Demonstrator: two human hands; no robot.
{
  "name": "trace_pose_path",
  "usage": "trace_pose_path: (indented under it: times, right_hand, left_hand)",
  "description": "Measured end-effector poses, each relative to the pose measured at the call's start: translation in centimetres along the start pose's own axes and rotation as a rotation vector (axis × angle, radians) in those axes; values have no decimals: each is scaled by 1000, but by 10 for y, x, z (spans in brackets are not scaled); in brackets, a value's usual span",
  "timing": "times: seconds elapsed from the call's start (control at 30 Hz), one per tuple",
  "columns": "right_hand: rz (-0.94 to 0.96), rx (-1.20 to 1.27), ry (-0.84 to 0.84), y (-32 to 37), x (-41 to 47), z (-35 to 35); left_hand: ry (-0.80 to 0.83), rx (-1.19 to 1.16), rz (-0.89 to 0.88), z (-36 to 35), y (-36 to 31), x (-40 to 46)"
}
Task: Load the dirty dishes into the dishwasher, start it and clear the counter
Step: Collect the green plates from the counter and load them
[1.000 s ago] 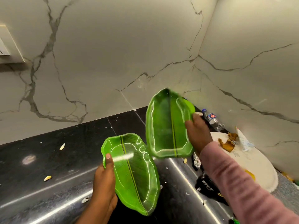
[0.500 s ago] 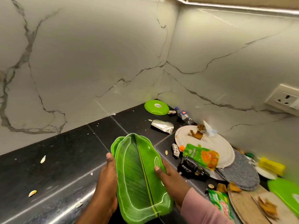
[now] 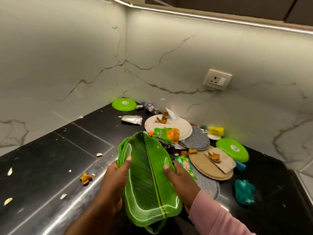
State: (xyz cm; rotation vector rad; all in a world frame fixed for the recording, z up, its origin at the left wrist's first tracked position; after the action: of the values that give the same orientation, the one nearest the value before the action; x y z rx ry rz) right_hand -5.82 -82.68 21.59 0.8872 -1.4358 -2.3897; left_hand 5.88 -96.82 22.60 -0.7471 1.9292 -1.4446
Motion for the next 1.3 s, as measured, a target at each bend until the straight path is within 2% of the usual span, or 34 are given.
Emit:
trace_pose_path:
  times: [0.2, 0.33, 0.47, 0.63, 0.87, 0.97, 1.1, 1.3]
  right_hand:
    - [80, -111, -132, -54, -102, 56]
    - [47, -99, -185, -111, -169, 92]
    - [-31, -42, -225, -167, -238, 123]
    - [-63, -34, -289, -211, -312, 153]
    - [-96, 64, -428, -287, -421, 172]
    - [-118, 130, -487, -335, -472, 170]
    - [-220, 144, -491, -391, -531, 165]
    - [-356, 161, -499, -466, -604, 193]
  left_hand:
    - [75, 30, -18, -44, 10, -108]
    - [139, 29, -10, -72, 27, -193]
    - [174, -40, 82, -89, 57, -264]
    - [269, -34, 135, -109, 74, -339]
    - [429, 14, 142, -125, 102, -442]
    - [476, 51, 175, -120, 134, -494]
    - [477, 83, 240, -107, 177, -560]
    - [580, 119, 308, -130, 228, -646]
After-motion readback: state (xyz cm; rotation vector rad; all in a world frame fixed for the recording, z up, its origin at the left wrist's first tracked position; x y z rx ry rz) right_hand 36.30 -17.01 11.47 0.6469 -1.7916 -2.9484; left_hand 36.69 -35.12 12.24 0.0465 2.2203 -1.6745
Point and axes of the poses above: each hand's wrist, its own x-axis towards the middle knuckle, its own z-axis out of the back of the hand, y = z × x, the point moved 3 cm from there along x, towards the middle knuckle, and after that the axes turned 13 degrees about -z, right-handed, at the moved point
